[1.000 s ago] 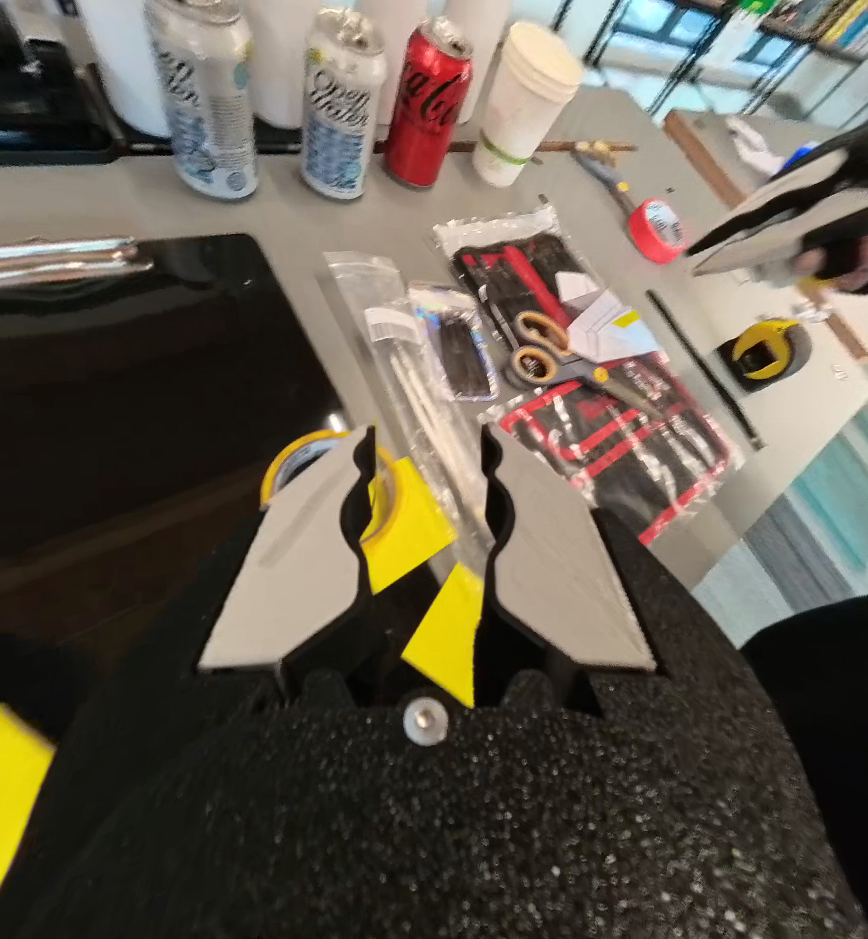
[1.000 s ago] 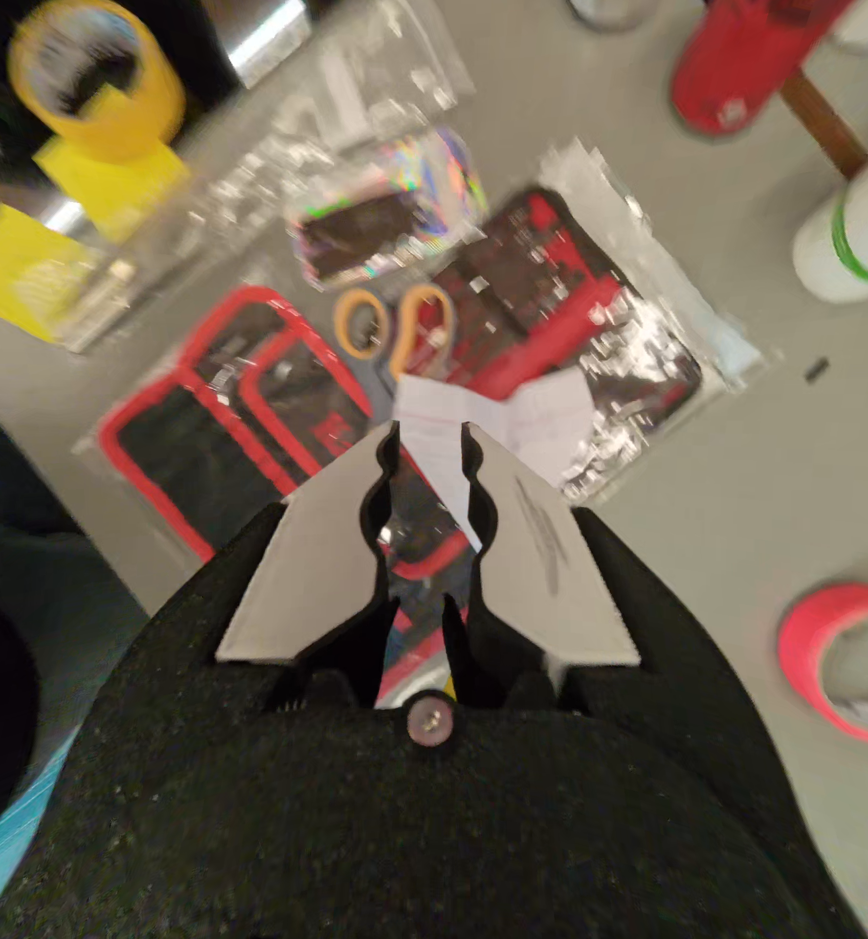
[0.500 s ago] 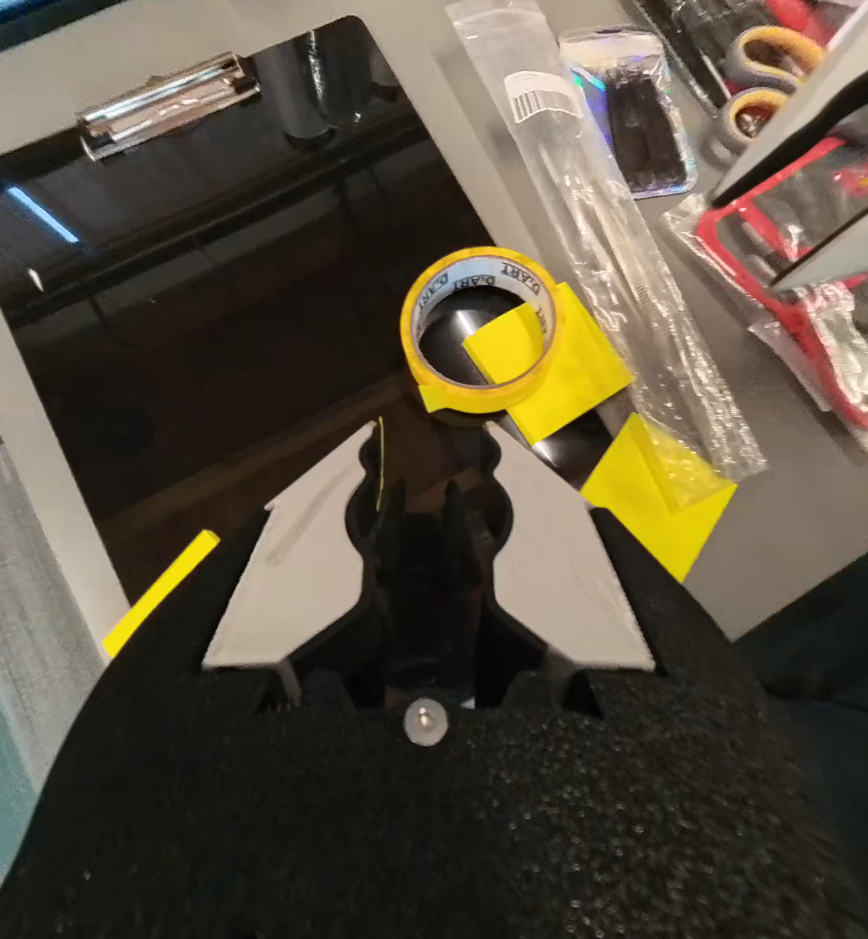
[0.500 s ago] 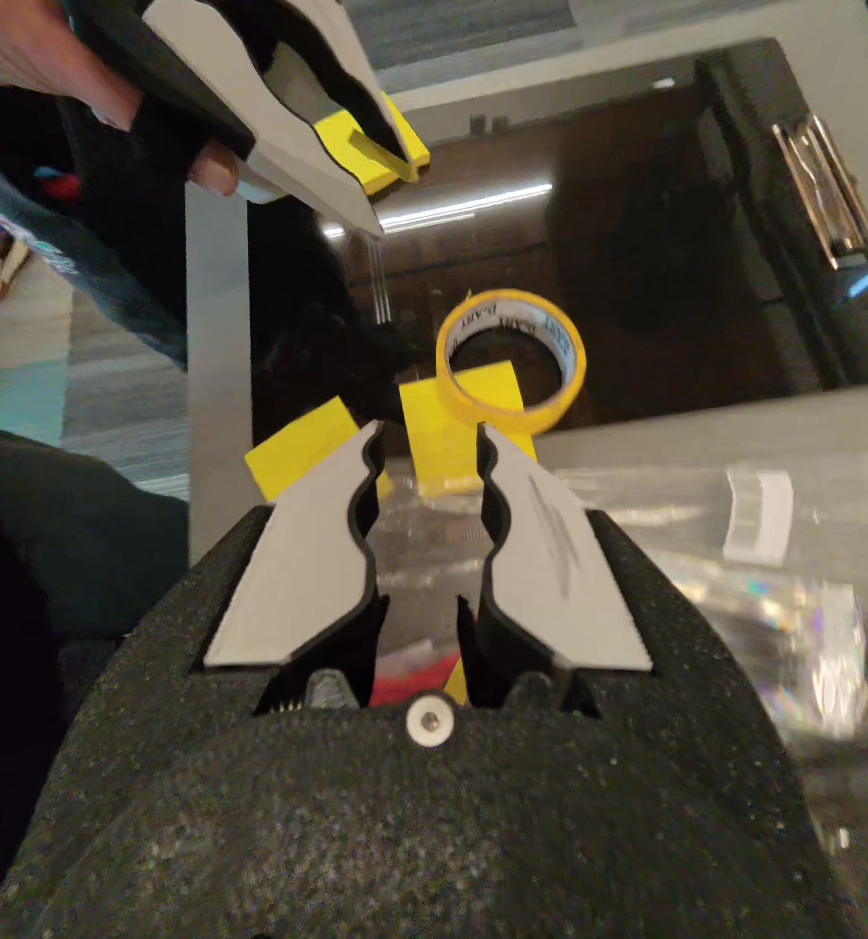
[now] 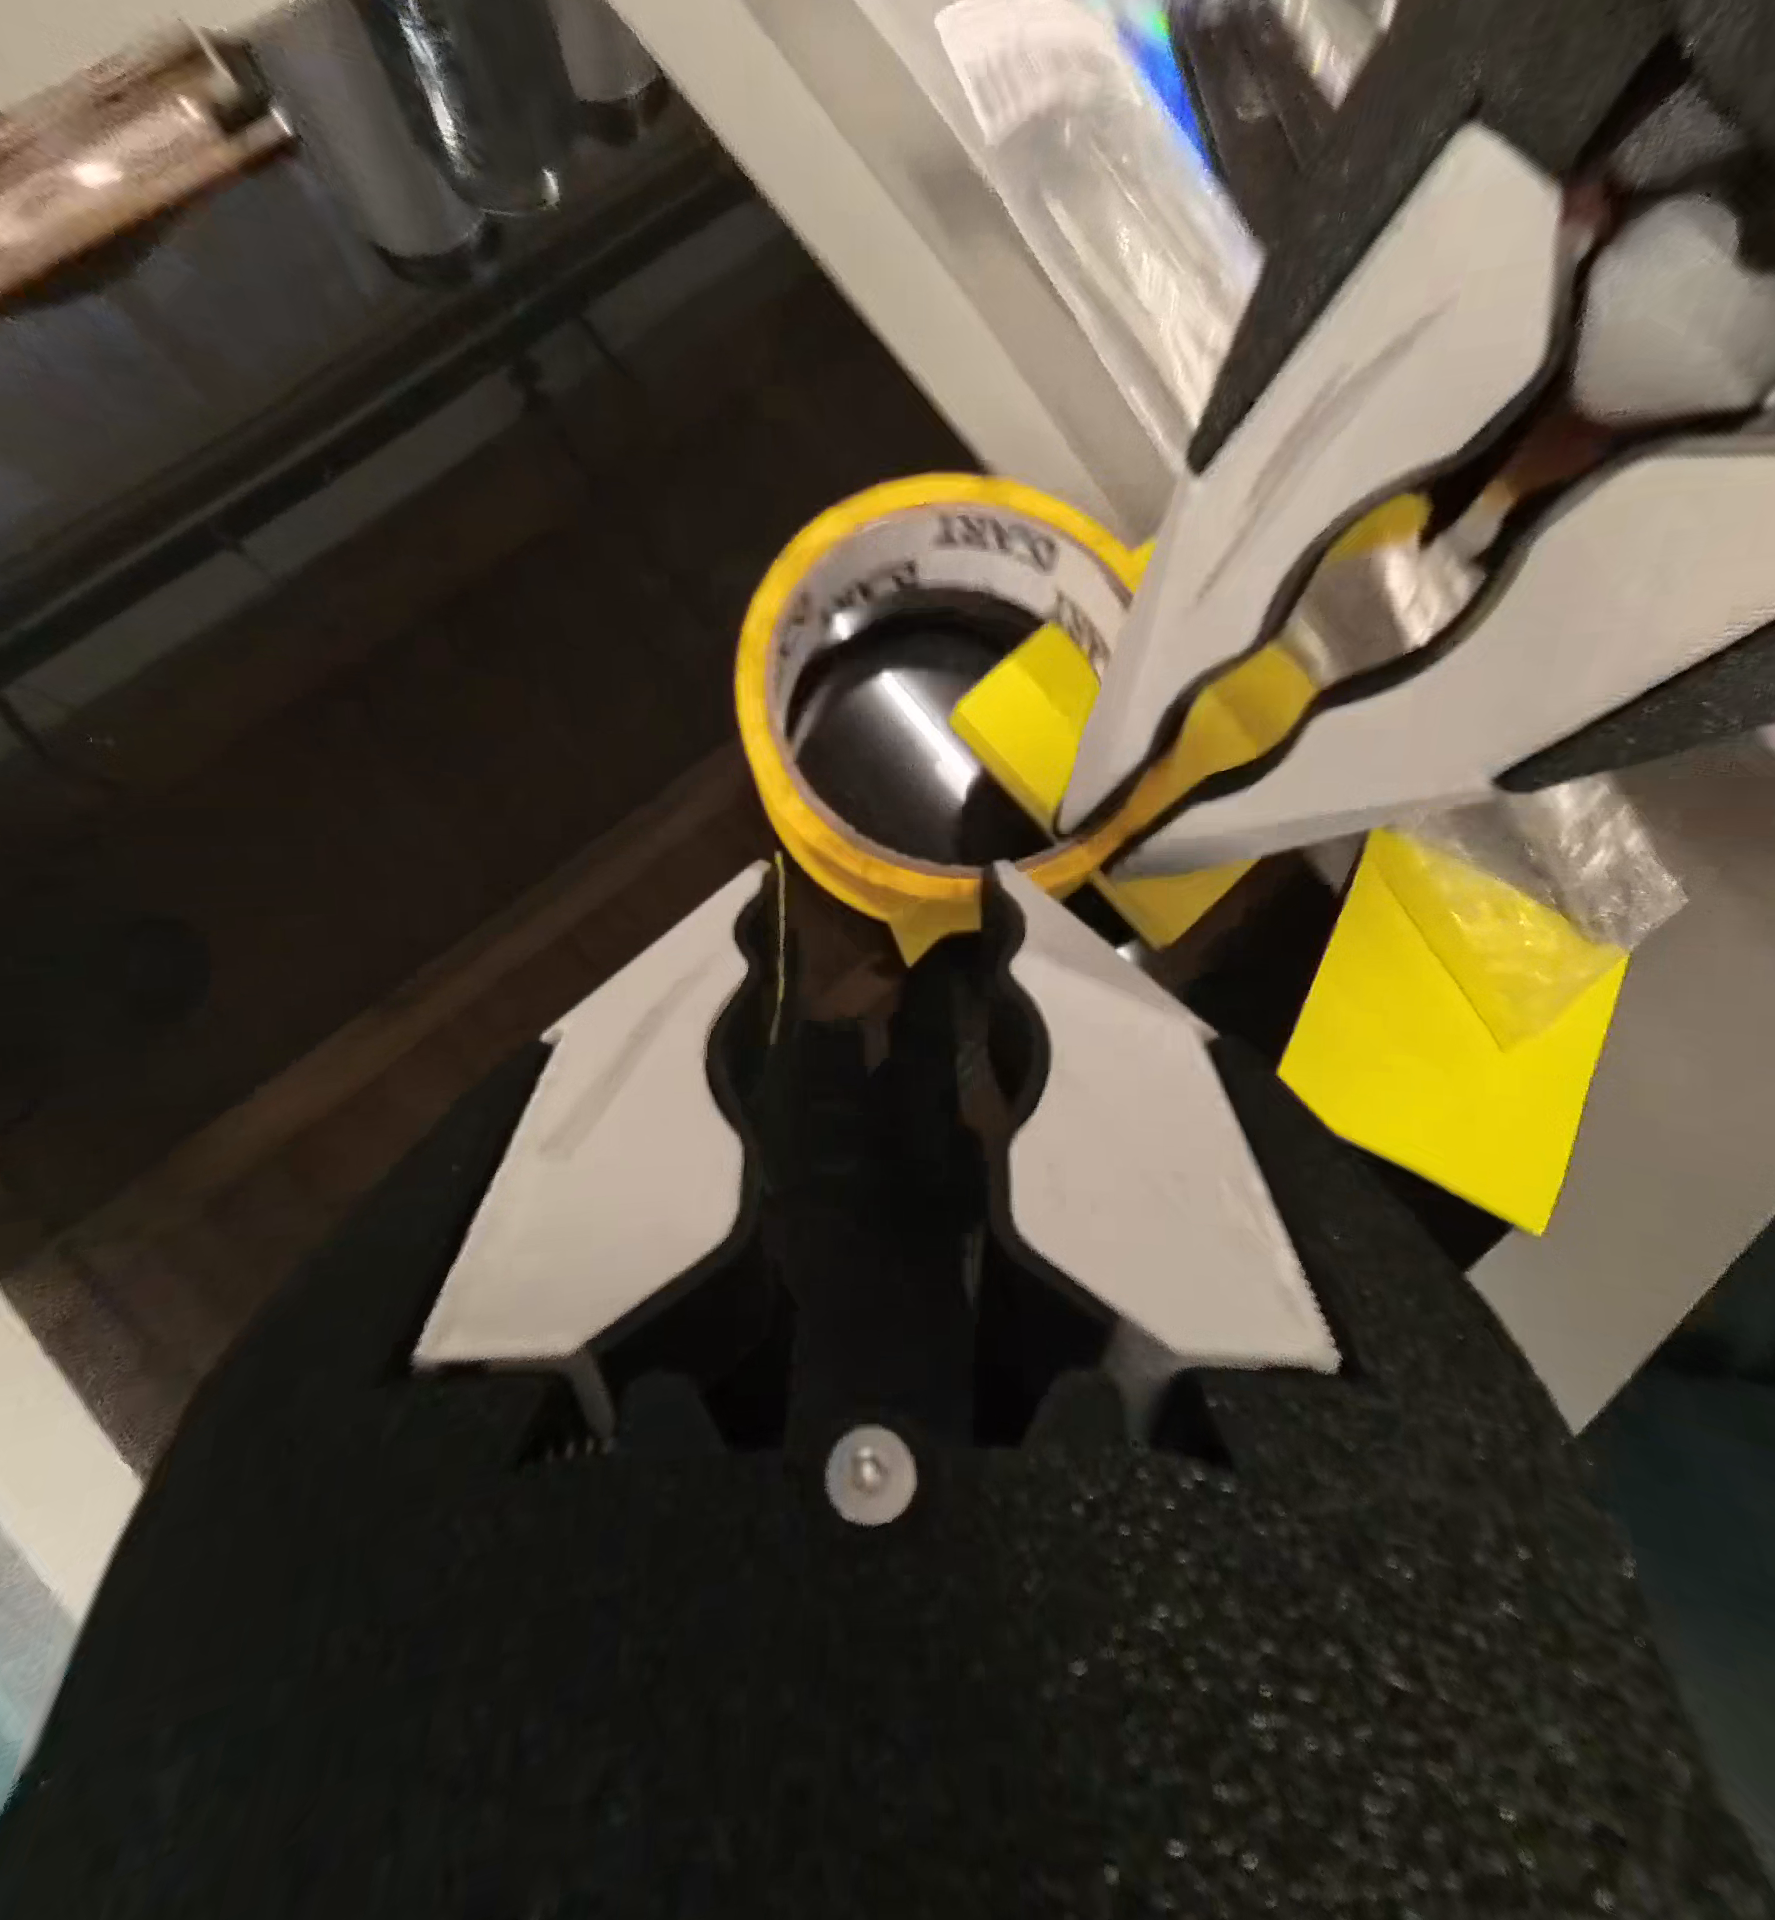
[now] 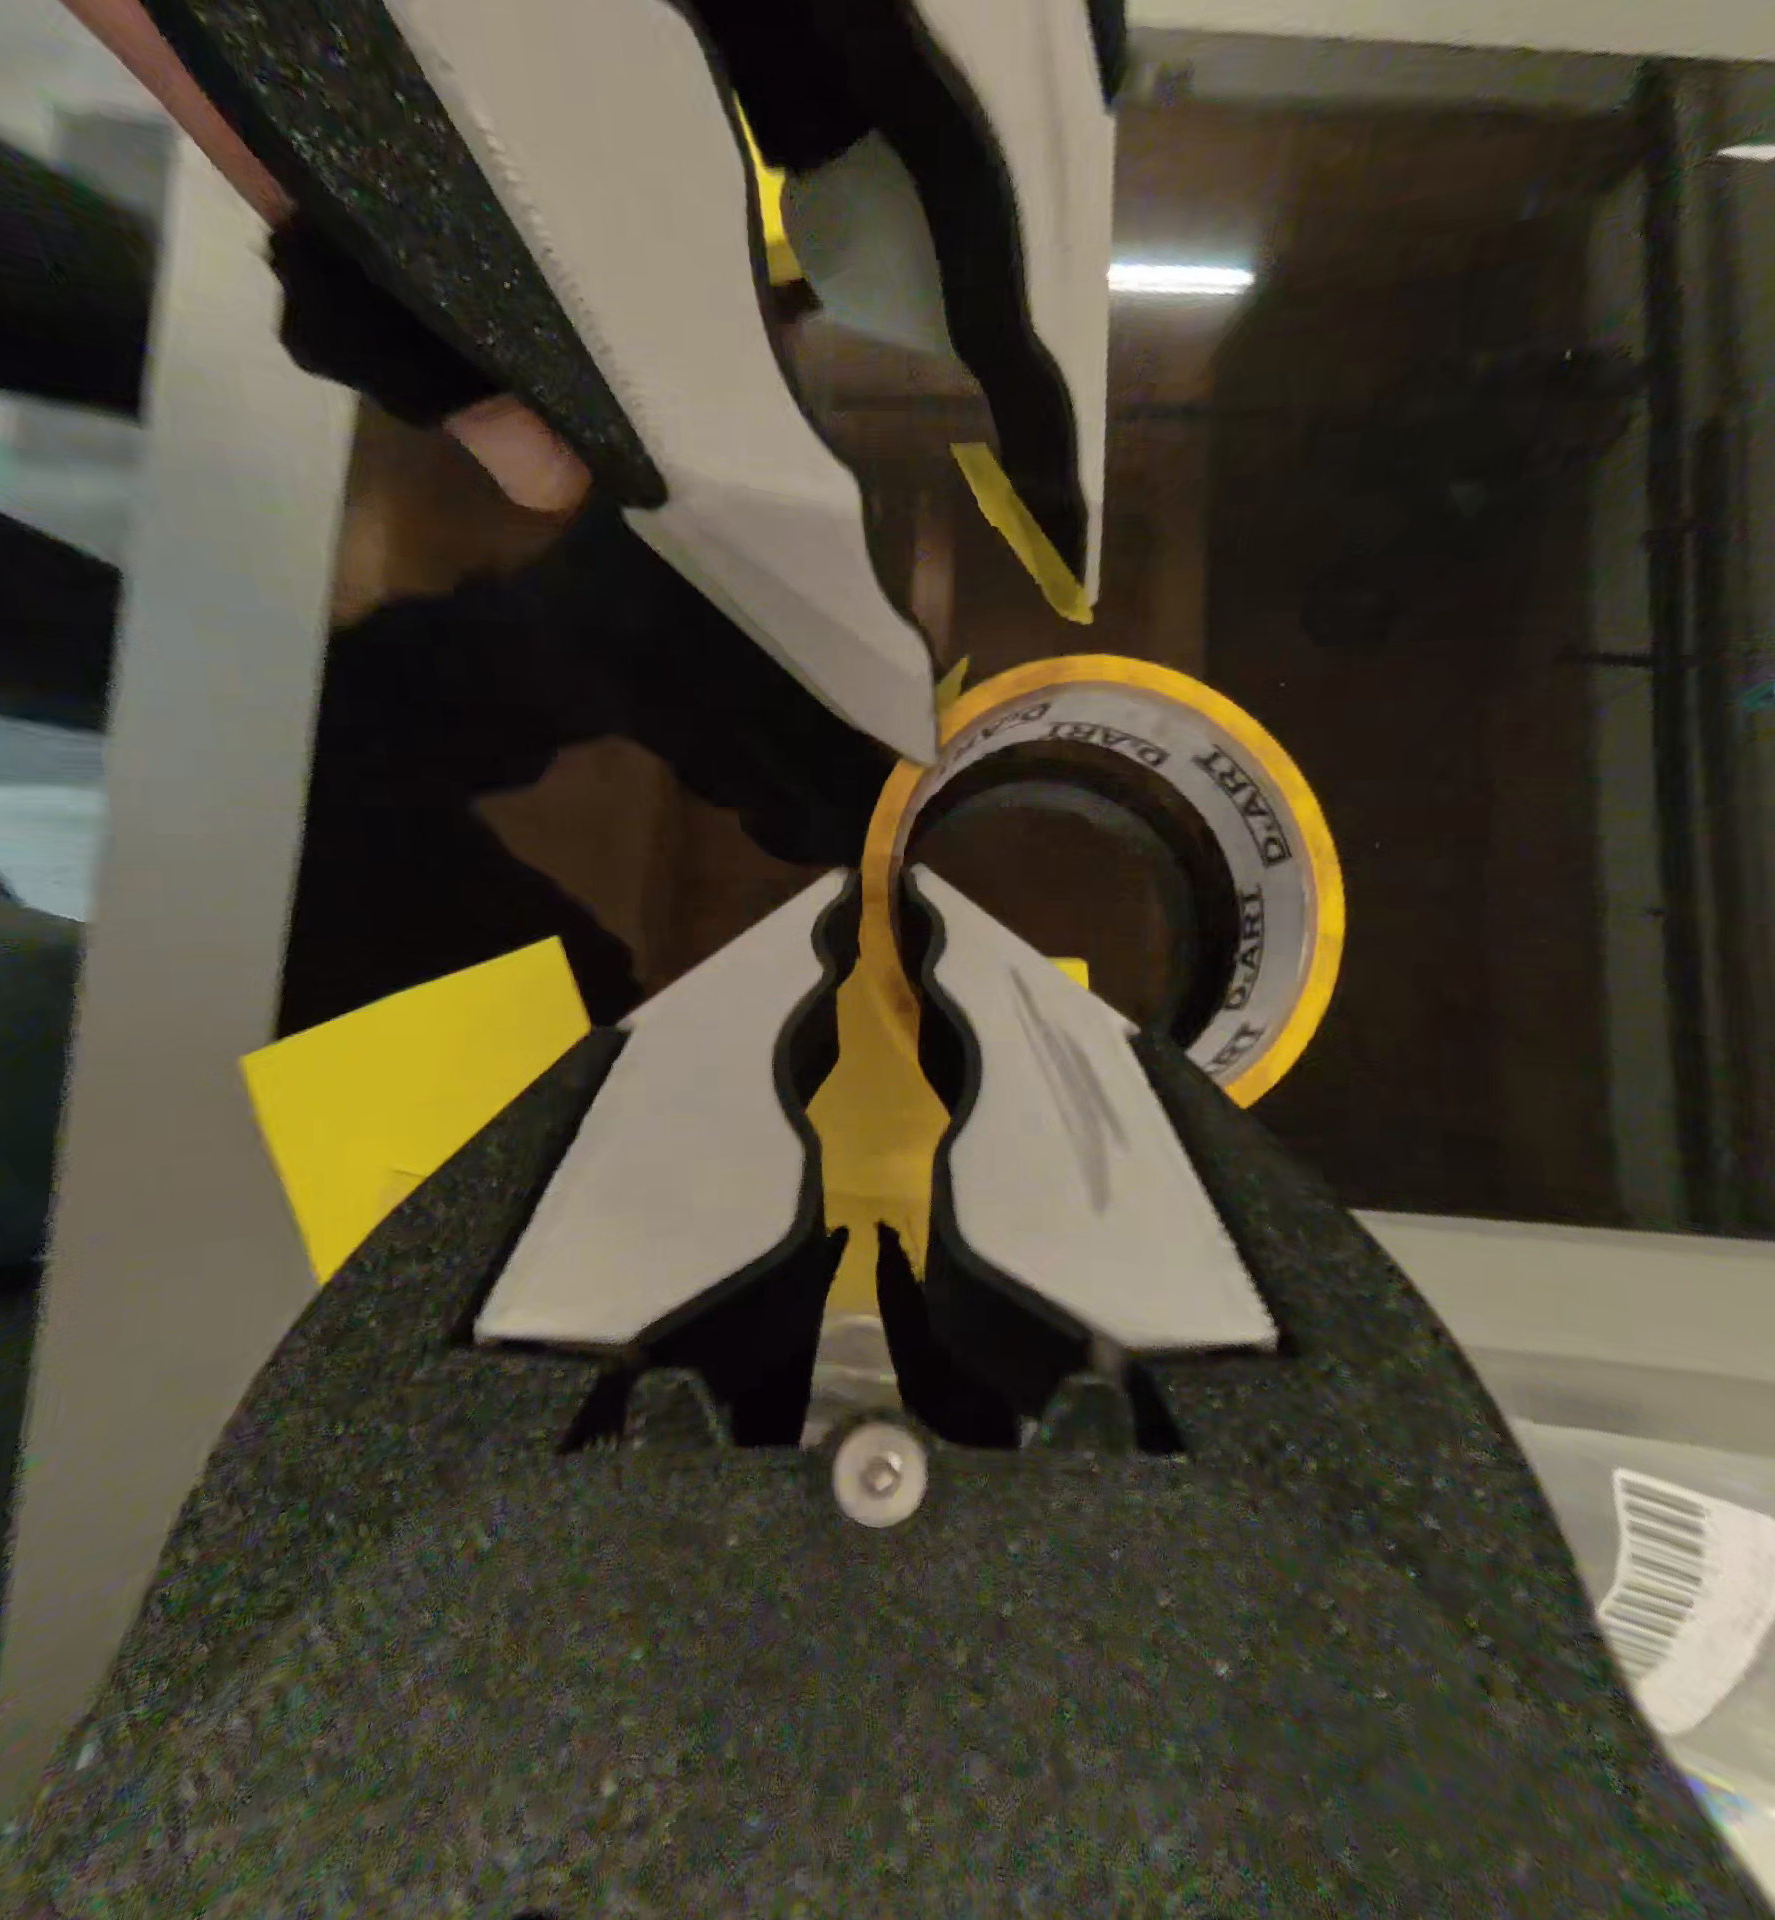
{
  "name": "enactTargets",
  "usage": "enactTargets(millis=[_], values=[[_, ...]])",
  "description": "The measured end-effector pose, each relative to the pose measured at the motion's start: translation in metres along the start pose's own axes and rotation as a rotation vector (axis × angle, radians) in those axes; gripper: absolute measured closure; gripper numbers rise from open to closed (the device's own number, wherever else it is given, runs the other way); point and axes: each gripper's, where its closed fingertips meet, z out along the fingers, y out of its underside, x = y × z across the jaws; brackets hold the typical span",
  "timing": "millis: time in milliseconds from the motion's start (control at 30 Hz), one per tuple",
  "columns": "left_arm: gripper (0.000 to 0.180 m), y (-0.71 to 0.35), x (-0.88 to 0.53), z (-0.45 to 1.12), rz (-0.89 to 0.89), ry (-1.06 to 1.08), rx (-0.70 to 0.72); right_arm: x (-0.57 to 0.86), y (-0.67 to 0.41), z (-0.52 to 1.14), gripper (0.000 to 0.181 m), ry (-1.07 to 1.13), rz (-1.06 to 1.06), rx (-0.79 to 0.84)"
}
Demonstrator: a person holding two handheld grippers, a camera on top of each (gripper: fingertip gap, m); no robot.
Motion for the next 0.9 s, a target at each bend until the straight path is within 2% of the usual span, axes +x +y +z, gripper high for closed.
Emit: enactTargets(millis=[167, 333, 467, 667, 900], values=[[0.148, -0.036, 0.006, -0.020, -0.102, 0.087, 0.143, 0.006, -0.016, -0.036, 0.176, -0.065, 0.144, 0.147], [0.159, -0.060, 0.020, -0.032, -0.046, 0.133, 0.180, 0.012, -0.027, -0.066, 0.176, -0.068, 0.209, 0.219], [0.180, -0.072, 0.024, -0.037, -0.032, 0.154, 0.204, 0.015, -0.030, -0.081, 0.176, -0.065, 0.215, 0.240], [0.180, -0.090, 0.032, -0.044, 0.024, 0.161, 0.261, 0.021, -0.033, -0.095, 0.176, -0.055, 0.272, 0.245], [0.180, -0.112, 0.052, -0.061, 0.091, 0.206, 0.293, 0.019, -0.039, -0.100, 0.177, -0.114, 0.518, 0.257]])
